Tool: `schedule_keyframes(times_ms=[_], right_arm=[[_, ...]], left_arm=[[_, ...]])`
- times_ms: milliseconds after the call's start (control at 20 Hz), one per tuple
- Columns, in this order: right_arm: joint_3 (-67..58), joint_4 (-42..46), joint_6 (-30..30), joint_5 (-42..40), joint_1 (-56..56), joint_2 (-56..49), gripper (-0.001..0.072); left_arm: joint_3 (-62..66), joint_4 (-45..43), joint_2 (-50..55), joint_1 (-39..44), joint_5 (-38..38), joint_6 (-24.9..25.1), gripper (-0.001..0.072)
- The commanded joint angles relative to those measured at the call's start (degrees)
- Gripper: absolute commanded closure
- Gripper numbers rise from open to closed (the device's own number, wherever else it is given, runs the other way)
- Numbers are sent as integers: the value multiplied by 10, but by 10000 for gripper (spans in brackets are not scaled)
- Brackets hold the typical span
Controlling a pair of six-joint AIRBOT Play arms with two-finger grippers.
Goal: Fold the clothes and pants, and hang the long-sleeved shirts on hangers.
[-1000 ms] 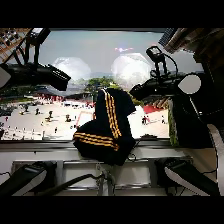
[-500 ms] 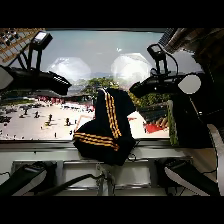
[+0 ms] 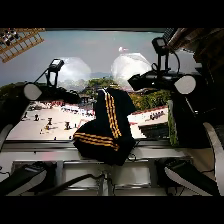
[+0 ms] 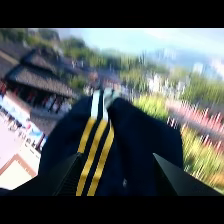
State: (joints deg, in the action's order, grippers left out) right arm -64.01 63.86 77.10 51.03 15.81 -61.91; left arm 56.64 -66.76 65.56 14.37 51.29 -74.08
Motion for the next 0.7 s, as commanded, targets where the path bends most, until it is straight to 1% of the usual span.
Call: schedule_keyframes(times_ms=[0, 50, 100, 150, 200, 250, 300, 450, 650], right_arm=[[46, -7, 86, 15, 1, -6, 211], [57, -11, 100, 22, 1, -6, 213], [62, -13, 107, 32, 1, -5, 214], [63, -12, 108, 42, 1, -1, 214], [63, -6, 109, 50, 1, 5, 214], [63, 1, 110, 54, -1, 15, 214], [63, 11, 120, 55, -1, 26, 214], [63, 43, 140, 55, -1, 69, 214], [63, 46, 155, 57, -1, 129, 214]], left_arm=[[37, 106, 110, -2, -55, 86, 224], [65, 135, 151, -1, -50, 105, 222], [99, 160, 193, -1, -38, 118, 203], [133, 178, 229, -1, -23, 123, 203], [171, 194, 264, -1, -6, 134, 186], [204, 203, 293, 1, 10, 137, 171], [236, 203, 320, 5, 24, 137, 172], [287, 204, 374, 24, 34, 137, 172], [296, 205, 409, 58, 30, 136, 173]])
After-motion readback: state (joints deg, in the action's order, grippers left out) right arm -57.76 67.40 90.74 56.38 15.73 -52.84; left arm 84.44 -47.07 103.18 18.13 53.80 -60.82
